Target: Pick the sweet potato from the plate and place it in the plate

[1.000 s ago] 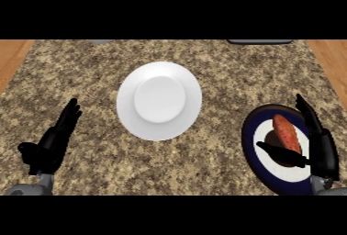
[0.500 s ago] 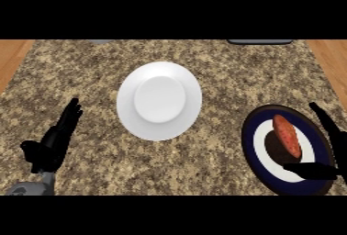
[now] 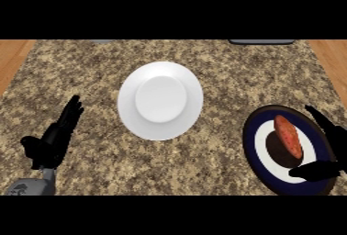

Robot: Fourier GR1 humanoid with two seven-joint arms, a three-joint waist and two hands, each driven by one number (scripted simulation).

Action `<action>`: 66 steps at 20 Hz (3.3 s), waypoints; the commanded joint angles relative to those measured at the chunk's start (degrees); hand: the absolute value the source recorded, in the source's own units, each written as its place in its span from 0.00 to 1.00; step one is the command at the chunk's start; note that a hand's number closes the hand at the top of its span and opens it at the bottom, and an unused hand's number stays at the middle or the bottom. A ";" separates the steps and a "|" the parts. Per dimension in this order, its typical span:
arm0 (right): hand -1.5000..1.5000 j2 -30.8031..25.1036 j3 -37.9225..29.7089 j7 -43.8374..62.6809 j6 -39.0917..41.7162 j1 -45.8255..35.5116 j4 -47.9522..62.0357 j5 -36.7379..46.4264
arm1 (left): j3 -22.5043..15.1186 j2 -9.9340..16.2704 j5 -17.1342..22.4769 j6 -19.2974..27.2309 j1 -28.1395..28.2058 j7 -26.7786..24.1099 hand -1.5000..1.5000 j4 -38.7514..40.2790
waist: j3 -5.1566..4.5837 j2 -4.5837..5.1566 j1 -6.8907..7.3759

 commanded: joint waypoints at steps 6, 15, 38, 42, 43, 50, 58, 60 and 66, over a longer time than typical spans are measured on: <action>0.00 0.82 -2.91 2.72 9.88 -1.99 6.29 4.55 | 1.94 -0.63 -2.11 -1.09 3.36 1.17 0.50 -4.23 | 0.04 -0.02 0.16; 0.00 11.21 -3.89 0.26 10.84 -3.52 13.12 14.11 | 4.67 -2.54 -4.48 -3.74 5.75 1.26 0.50 -5.38 | 0.04 -0.03 0.17; 1.00 20.23 -8.42 -18.26 8.21 -12.48 34.66 26.78 | 8.70 -5.94 -8.08 -6.67 -2.17 3.86 0.50 -0.49 | 0.04 -0.03 -0.02; 1.00 18.41 -7.72 -22.76 1.45 -12.20 32.31 31.26 | 8.50 -5.60 -8.00 -6.46 0.46 5.38 0.50 -5.59 | 0.07 -0.13 0.25; 1.00 17.24 -9.55 -25.77 2.54 -15.30 33.97 29.75 | 9.09 -4.95 -8.74 -7.69 0.67 1.14 0.50 -0.83 | 0.06 0.04 0.28; 1.00 17.46 -9.95 -39.00 1.84 -23.21 38.70 29.59 | 7.48 -7.23 -10.05 -6.51 2.72 1.37 0.50 -3.22 | 0.07 0.02 0.62; 1.00 16.49 -10.70 -35.13 6.80 -16.43 15.42 27.38 | 9.41 -7.41 -10.78 -6.43 0.24 0.74 0.50 -0.02 | -0.01 -0.18 -0.69; 1.00 16.77 -12.15 -34.24 6.68 -15.20 10.60 25.85 | 8.52 -8.34 -11.65 -5.36 4.51 0.03 0.50 -3.65 | 0.00 -0.27 -0.52; 1.00 20.83 -13.63 -31.17 2.79 -17.25 3.53 26.78 | 9.12 -8.04 -10.48 -7.20 1.49 3.47 0.50 -2.63 | 0.02 -0.13 -0.21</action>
